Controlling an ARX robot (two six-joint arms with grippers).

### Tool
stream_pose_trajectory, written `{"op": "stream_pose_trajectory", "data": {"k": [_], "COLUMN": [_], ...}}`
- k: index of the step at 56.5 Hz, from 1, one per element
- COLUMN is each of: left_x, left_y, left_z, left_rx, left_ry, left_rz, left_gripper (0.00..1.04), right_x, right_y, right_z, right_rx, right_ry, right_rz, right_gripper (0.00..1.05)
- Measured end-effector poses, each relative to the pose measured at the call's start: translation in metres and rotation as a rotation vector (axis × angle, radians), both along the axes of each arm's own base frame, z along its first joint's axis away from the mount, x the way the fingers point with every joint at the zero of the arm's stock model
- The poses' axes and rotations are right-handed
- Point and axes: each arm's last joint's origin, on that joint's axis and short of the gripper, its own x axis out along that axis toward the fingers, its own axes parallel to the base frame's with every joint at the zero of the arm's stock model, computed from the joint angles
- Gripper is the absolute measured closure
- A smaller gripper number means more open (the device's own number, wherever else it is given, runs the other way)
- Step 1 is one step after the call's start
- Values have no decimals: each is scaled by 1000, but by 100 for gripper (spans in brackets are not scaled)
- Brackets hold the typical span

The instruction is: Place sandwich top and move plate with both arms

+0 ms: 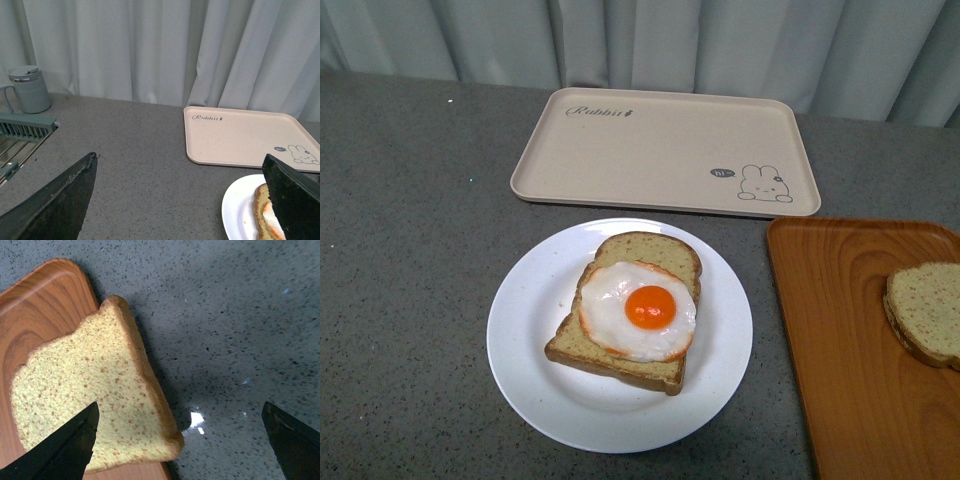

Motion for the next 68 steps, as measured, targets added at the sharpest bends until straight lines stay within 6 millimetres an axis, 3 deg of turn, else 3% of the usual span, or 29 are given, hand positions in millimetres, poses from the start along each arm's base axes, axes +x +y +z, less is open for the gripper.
{"op": "stream_pose_trajectory", "data": {"k": [15, 32, 37, 53, 60, 68], "left_x": [0, 0, 0, 0, 0, 0], "left_y": [0, 0, 0, 0, 0, 0], "left_z": [0, 0, 0, 0, 0, 0], "left_rx": [0, 0, 0, 0, 0, 0], "left_ry": [0, 0, 0, 0, 0, 0], "left_rz": [0, 0, 0, 0, 0, 0], "left_gripper": [6, 6, 6, 6, 6, 6], "right_x": [19, 31, 31, 32, 32, 34], "right_y": [10, 13, 13, 15, 16, 18], "right_z": [-20, -32, -32, -32, -30, -21], "right_rx": [117, 123, 125, 135, 146, 152], "right_ry": [18, 34, 34, 29, 16, -8], "right_rz": [8, 13, 16, 32, 43, 60], "right_gripper": [9, 9, 21, 77, 94, 101]}}
